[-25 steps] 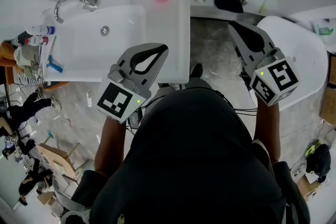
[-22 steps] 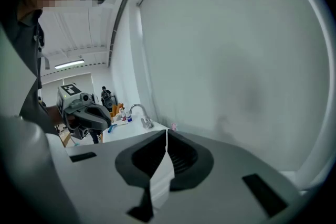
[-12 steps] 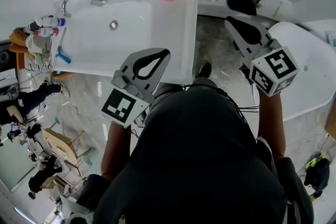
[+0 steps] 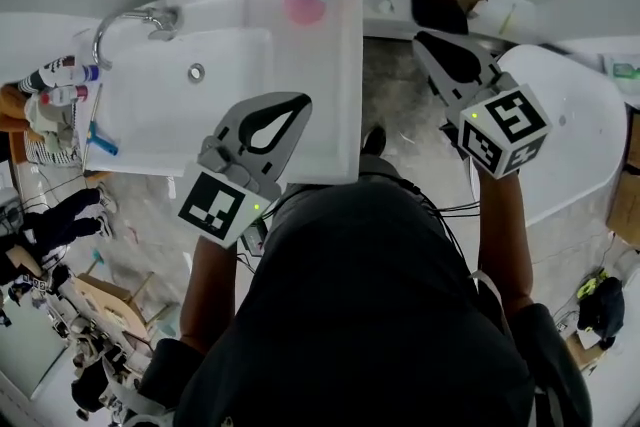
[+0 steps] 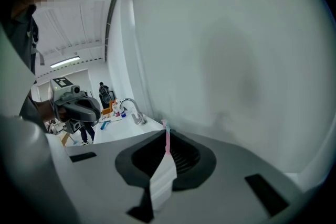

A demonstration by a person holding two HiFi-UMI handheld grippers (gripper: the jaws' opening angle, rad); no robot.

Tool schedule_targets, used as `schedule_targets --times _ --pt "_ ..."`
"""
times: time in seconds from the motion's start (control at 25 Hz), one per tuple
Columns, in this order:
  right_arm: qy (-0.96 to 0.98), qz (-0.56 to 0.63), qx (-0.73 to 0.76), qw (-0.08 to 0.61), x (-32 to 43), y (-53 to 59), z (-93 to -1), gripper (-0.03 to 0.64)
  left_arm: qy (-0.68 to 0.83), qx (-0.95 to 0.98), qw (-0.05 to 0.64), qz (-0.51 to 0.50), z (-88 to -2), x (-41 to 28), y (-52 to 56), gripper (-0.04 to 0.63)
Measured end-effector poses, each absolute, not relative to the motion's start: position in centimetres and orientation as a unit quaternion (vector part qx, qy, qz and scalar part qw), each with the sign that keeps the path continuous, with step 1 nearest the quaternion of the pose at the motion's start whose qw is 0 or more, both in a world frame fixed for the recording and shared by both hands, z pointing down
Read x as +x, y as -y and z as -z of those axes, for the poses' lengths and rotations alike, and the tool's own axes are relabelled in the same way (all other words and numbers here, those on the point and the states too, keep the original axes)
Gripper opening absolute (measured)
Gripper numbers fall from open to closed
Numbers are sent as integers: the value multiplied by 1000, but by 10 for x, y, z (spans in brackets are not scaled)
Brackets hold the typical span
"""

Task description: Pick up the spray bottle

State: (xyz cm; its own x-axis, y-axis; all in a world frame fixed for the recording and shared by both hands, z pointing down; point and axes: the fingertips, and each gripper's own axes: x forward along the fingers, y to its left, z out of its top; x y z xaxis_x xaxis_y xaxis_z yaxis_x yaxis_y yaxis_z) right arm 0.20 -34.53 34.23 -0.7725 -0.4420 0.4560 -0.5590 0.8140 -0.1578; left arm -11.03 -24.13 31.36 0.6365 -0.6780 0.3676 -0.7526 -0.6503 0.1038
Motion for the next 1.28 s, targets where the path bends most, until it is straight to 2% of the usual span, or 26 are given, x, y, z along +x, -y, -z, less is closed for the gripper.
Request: schedule_targets --times 0.68,0.88,1.28 --pt "937 -133 226 233 -94 406 -384 14 395 890 177 -142 -359 -168 268 5" --pt "940 -129 198 245 -125 412 -398 91 399 887 188 -139 -369 -183 268 5" --pt "937 -124 181 271 -161 424 -428 117 405 880 209 -134 -389 -208 267 5"
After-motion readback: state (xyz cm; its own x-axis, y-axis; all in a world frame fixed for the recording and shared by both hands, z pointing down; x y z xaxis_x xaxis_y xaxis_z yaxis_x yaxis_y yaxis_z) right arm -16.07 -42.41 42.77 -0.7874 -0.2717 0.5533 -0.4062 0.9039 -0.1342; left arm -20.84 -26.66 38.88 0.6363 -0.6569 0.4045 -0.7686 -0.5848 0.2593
